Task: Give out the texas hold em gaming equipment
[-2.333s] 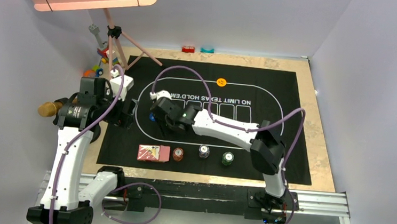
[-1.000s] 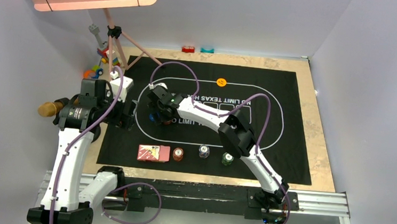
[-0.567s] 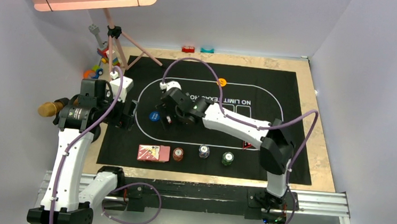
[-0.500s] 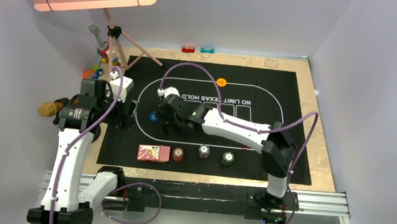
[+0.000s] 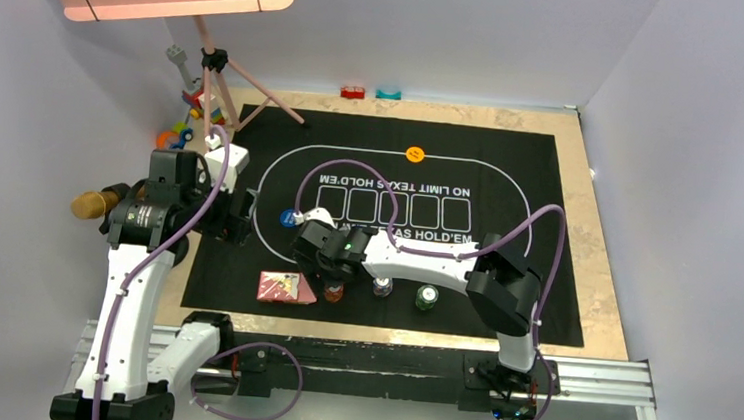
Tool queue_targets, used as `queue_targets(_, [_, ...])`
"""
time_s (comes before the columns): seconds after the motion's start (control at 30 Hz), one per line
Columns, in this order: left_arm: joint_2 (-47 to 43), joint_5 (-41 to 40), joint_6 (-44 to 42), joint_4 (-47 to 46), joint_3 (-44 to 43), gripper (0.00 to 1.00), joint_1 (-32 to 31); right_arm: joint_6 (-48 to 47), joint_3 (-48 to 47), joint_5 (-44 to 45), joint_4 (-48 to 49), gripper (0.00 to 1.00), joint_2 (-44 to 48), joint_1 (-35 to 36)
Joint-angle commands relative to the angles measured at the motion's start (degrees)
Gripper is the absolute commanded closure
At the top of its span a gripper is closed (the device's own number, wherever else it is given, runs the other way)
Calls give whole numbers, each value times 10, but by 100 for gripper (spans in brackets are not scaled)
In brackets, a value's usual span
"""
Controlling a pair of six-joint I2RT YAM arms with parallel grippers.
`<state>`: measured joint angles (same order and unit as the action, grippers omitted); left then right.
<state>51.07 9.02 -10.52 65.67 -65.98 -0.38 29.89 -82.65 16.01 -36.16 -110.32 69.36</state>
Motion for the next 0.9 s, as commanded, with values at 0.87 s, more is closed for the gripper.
queue_targets(0.87, [0,-7,-9,3,-11,0,2,18,38,-25,45,51,-9,6])
